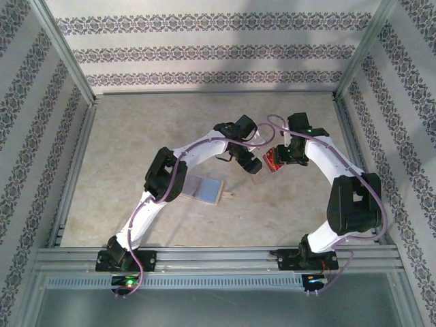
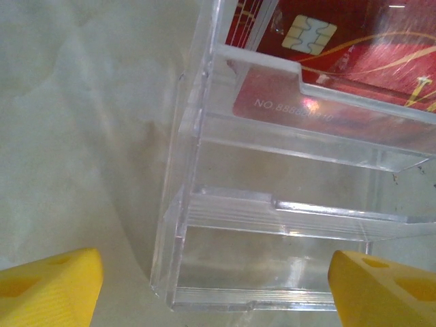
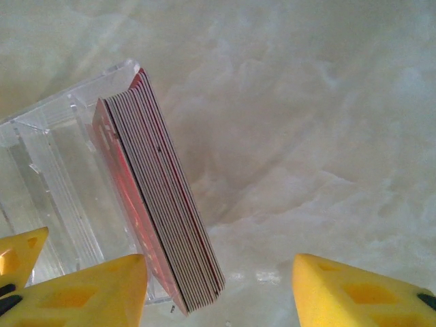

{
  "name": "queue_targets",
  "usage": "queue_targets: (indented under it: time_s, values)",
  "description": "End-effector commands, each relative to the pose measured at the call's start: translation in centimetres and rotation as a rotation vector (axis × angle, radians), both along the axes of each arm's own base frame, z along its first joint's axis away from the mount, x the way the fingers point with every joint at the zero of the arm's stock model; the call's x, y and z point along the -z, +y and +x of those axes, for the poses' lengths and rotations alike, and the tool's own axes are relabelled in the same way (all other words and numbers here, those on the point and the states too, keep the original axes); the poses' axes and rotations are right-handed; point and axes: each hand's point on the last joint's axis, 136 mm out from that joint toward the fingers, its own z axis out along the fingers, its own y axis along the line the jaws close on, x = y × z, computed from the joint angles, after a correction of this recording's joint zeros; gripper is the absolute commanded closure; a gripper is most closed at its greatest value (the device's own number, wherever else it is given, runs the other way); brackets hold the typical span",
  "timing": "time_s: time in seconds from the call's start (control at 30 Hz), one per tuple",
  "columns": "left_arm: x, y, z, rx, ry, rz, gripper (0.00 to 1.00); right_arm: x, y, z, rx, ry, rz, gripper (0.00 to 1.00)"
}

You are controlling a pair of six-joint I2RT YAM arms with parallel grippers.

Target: Put the credit cards into the card holder

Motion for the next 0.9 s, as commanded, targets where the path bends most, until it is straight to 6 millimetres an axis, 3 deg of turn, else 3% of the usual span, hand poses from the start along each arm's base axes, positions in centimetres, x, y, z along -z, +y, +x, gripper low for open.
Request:
queue_targets:
  time_s: [0.0,0.23,0.87]
  values:
    - [3.4,1.7,-2.0,0.015,0.05,0.128,0.14,0.4,-0.2,-0.1,-0.015,0.032,-0.009,0.42]
    - [3.6,1.8,-2.2,0.02,0.048,0.137,0.14,0.2,-1.6,-0.4,0.02,0.037,-0.07,0.45]
    - [4.0,2.0,-2.3,0.024,0.043,0.155,0.14,-1.0,-1.1,-0.3,0.003,-0.005,-0.033,0.67]
